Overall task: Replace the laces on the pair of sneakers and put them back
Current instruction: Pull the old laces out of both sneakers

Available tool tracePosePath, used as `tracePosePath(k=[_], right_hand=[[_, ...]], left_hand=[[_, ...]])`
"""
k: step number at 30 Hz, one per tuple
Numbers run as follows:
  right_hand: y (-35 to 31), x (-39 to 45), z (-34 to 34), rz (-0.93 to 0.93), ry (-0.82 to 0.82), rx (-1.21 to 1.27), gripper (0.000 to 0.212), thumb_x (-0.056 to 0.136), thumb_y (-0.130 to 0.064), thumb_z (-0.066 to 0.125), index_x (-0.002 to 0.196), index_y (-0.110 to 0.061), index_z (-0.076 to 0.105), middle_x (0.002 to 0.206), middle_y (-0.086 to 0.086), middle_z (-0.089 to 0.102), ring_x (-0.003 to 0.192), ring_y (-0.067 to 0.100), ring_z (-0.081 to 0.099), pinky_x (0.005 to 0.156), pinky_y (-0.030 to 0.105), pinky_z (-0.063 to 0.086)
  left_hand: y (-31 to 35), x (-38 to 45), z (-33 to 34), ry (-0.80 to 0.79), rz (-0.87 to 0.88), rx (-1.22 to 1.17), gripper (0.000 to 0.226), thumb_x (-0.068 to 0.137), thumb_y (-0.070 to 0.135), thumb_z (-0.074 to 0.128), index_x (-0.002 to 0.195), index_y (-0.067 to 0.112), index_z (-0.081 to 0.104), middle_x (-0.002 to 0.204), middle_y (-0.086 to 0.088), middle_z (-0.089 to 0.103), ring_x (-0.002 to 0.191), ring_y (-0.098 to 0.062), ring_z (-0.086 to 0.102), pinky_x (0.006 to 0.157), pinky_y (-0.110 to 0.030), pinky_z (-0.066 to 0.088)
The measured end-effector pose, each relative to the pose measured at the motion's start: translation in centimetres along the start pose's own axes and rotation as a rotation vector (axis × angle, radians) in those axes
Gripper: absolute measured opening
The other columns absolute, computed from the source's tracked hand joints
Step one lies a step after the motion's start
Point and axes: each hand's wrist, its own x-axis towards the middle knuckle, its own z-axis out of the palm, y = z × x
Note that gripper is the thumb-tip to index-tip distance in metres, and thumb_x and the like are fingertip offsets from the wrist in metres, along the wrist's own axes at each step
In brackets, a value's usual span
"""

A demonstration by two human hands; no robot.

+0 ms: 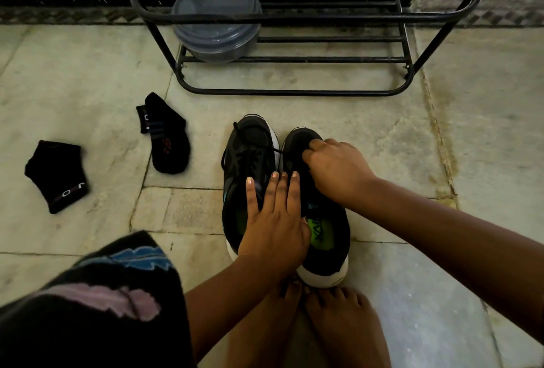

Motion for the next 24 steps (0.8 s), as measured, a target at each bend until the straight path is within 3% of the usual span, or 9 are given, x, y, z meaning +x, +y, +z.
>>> tracePosePath(k=[4, 9, 13, 17, 21, 22, 24], right_hand=[[0.6, -0.4, 0.5, -0.010, 0.033, 0.063, 0.026, 0.093, -0.021, 0.046, 0.114, -0.017, 0.061, 0.114, 0.003, 0.056, 0.108, 0.023, 0.048, 0.084, 0.032, 0.041], [1.5, -2.7, -0.3, 0.086, 0.080, 0.321, 0.014, 0.091, -0.021, 0.050, 0.089, -0.016, 0.063, 0.091, -0.001, 0.058, 0.091, 0.018, 0.049, 0.074, 0.031, 0.044], [2.3, -5.0, -1.0, 0.139, 0.110, 0.505, 0.011, 0.083, -0.019, 0.058, 0.073, -0.019, 0.059, 0.079, -0.008, 0.057, 0.083, 0.012, 0.049, 0.067, 0.023, 0.038], [3.4, -6.7, -2.8, 0.236, 0.190, 0.890, 0.016, 0.078, -0.007, 0.063, 0.064, -0.015, 0.060, 0.072, -0.002, 0.062, 0.070, 0.003, 0.057, 0.064, 0.018, 0.041], [4.3, -6.9, -4.5, 0.116, 0.287, 1.447, 0.013, 0.074, -0.017, 0.057, 0.061, -0.020, 0.059, 0.069, -0.001, 0.060, 0.098, 0.024, 0.066, 0.088, 0.036, 0.049], [4.2, -6.6, -4.7, 0.107, 0.304, 1.604, 0.017, 0.078, -0.013, 0.054, 0.062, -0.019, 0.060, 0.068, 0.000, 0.060, 0.098, 0.028, 0.067, 0.090, 0.037, 0.051], [3.6, -5.8, -4.4, 0.206, 0.320, 1.817, 0.028, 0.090, -0.002, 0.042, 0.067, -0.010, 0.055, 0.064, 0.004, 0.058, 0.077, 0.030, 0.069, 0.080, 0.040, 0.056]], left_hand=[[0.0, -0.1, -0.1, -0.001, 0.003, -0.003, 0.068, 0.086, 0.036, 0.031, 0.144, 0.001, 0.020, 0.143, -0.018, 0.044, 0.140, -0.030, 0.030, 0.110, -0.062, 0.007], [0.1, 0.0, -0.1, -0.005, 0.003, 0.010, 0.068, 0.086, 0.035, 0.032, 0.142, -0.003, 0.024, 0.143, -0.020, 0.043, 0.139, -0.032, 0.031, 0.110, -0.062, 0.007], [0.1, 0.0, -0.1, -0.015, -0.001, 0.006, 0.068, 0.086, 0.035, 0.031, 0.142, -0.004, 0.027, 0.143, -0.021, 0.042, 0.140, -0.033, 0.031, 0.110, -0.061, 0.005], [0.1, 0.0, -0.2, -0.014, -0.001, 0.006, 0.068, 0.086, 0.034, 0.031, 0.142, -0.004, 0.028, 0.143, -0.020, 0.044, 0.139, -0.033, 0.031, 0.110, -0.062, 0.007], [0.2, 0.1, -0.1, -0.011, 0.000, 0.008, 0.068, 0.086, 0.034, 0.032, 0.142, -0.004, 0.028, 0.142, -0.020, 0.044, 0.139, -0.033, 0.031, 0.109, -0.062, 0.007], [0.2, 0.1, -0.1, -0.011, 0.001, 0.008, 0.068, 0.086, 0.034, 0.032, 0.142, -0.004, 0.029, 0.142, -0.021, 0.044, 0.139, -0.033, 0.031, 0.109, -0.062, 0.007], [0.2, 0.1, -0.1, -0.010, 0.003, 0.008, 0.068, 0.086, 0.034, 0.031, 0.142, -0.004, 0.029, 0.143, -0.021, 0.043, 0.139, -0.033, 0.032, 0.109, -0.061, 0.006]])
